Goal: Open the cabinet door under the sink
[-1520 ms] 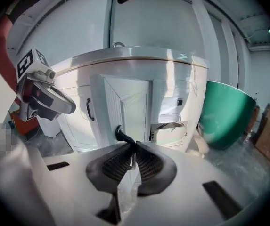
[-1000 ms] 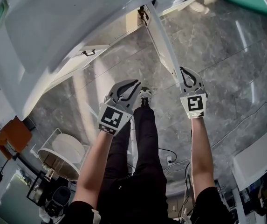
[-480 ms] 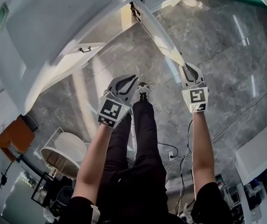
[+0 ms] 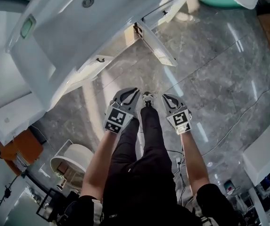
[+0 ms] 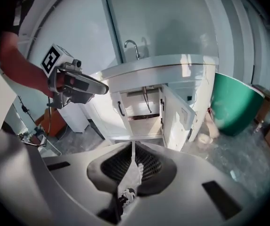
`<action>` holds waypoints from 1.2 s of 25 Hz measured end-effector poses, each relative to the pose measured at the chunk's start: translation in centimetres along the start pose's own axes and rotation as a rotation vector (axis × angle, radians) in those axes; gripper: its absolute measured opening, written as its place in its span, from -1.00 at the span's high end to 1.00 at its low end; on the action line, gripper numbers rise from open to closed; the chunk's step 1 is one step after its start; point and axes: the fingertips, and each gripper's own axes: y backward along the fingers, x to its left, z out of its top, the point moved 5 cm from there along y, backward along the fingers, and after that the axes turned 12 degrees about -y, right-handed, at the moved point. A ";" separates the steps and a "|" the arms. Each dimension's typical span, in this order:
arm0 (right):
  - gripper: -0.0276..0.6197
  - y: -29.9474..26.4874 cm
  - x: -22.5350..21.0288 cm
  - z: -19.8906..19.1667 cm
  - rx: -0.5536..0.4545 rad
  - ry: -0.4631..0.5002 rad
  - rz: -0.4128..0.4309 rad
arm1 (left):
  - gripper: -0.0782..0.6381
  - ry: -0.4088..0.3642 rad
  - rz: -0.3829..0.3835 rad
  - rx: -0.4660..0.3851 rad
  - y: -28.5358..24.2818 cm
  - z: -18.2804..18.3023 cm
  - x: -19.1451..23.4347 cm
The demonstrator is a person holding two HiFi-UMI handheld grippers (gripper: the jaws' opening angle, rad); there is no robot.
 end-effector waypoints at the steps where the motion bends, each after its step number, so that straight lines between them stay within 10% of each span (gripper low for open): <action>1: 0.68 0.7 1.1 0.9 -0.006 0.008 0.000 | 0.67 -0.005 -0.001 -0.004 1.2 0.5 -0.2; 12: 0.68 6.9 9.6 10.5 -0.119 0.101 -0.051 | 0.67 -0.052 -0.015 -0.075 13.3 3.4 -3.7; 30: 0.68 14.6 23.8 9.4 -0.188 0.173 -0.048 | 0.67 -0.097 -0.013 -0.148 24.8 2.2 -8.3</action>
